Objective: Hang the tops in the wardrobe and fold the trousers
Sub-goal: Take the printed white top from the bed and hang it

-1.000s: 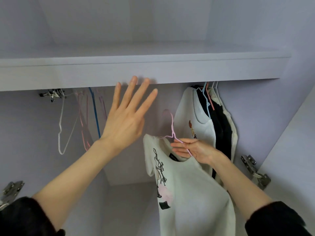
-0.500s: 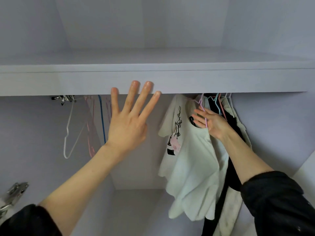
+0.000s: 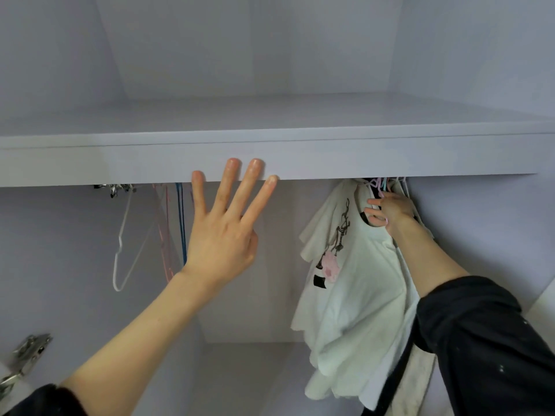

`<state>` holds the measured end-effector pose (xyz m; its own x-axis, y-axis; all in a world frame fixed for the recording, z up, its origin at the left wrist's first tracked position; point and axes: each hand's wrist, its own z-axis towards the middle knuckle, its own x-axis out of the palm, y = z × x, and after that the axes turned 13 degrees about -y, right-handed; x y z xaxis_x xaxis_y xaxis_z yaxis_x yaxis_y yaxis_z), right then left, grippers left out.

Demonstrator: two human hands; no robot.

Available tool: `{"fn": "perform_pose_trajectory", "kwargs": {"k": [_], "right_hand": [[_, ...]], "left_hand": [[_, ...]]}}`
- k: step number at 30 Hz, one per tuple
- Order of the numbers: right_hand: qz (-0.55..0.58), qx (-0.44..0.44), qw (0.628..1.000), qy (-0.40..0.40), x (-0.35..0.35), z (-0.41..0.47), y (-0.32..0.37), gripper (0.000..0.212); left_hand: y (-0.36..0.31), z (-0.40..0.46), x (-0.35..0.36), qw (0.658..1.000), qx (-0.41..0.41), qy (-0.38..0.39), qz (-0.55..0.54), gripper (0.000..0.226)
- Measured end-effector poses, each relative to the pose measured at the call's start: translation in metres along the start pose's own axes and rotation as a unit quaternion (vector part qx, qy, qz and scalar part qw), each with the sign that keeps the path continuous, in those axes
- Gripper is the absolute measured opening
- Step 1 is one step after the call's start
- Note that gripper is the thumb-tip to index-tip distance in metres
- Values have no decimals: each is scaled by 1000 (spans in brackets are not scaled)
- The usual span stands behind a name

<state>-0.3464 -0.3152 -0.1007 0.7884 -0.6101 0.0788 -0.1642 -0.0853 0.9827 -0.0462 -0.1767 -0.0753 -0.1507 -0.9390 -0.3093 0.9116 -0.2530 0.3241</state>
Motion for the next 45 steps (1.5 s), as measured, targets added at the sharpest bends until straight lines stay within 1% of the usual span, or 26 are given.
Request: {"fn": "perform_pose_trajectory", "kwargs": {"k": [2,4,6,8,11,14,16,19,21,23,25,29,30,33,34,35,36,37,40,42,43,45], "right_hand": [[-22,-10,999,-38,1,-2,1,38],[-61,-48,994,-76,2,-5,-1,39],[-132,-102,980,-111,-2,-10,-6,40],[-218,-148,959,-107,-13,-25,-12,43],[-295,-224,928,-48,-29,-60,-21,48],[-345,-303,888,-23,-42,-99,-35,49],[-372,-339,864,-1,-46,-128,-52,50],[-372,-334,862,86,-45,-178,-84,49],[-387,-308,854,161,-42,-217,-108,47],[-398,-290,836,242,-39,-260,-133,45],[-410,-289,803,321,-36,-305,-155,42],[-410,-300,726,464,-47,-411,-186,36],[-405,-306,694,510,-55,-451,-195,35],[-381,-303,639,596,-70,-526,-208,33],[-368,-310,614,626,-70,-560,-217,32],[-359,-310,596,648,-74,-590,-224,31],[-346,-308,584,666,-76,-606,-226,31],[-334,-307,544,706,-84,-645,-236,31],[-312,-304,452,779,-96,-730,-261,29],[-298,-304,417,803,-101,-769,-275,27],[-288,-305,387,821,-101,-799,-287,27],[-277,-308,350,840,-98,-835,-303,27]], "left_hand": [[0,2,-4,1000,-4,18,0,100],[-1,2,-9,999,-2,36,1,100],[-3,4,-14,999,-9,50,-3,98],[-9,4,-21,998,-26,65,-7,96],[-18,-4,-32,993,-63,98,-32,92],[-30,-28,-44,981,-106,150,-63,86],[-36,-50,-58,968,-144,190,-79,78],[-41,-88,-87,934,-222,253,-122,65],[-42,-119,-111,912,-275,263,-152,58],[-45,-154,-144,881,-351,269,-170,53],[-48,-186,-186,844,-430,268,-174,50],[-62,-251,-286,796,-539,244,-128,46],[-72,-273,-329,775,-578,236,-94,45],[-91,-314,-403,737,-640,215,-25,41],[-95,-333,-438,718,-666,203,8,40],[-101,-347,-469,703,-684,194,38,40],[-103,-355,-486,688,-698,191,49,39],[-113,-372,-526,661,-724,180,84,39],[-128,-407,-608,607,-764,148,163,36],[-134,-426,-642,585,-775,144,192,34],[-136,-438,-664,568,-783,141,212,34],[-134,-452,-689,550,-791,141,229,34]]}}
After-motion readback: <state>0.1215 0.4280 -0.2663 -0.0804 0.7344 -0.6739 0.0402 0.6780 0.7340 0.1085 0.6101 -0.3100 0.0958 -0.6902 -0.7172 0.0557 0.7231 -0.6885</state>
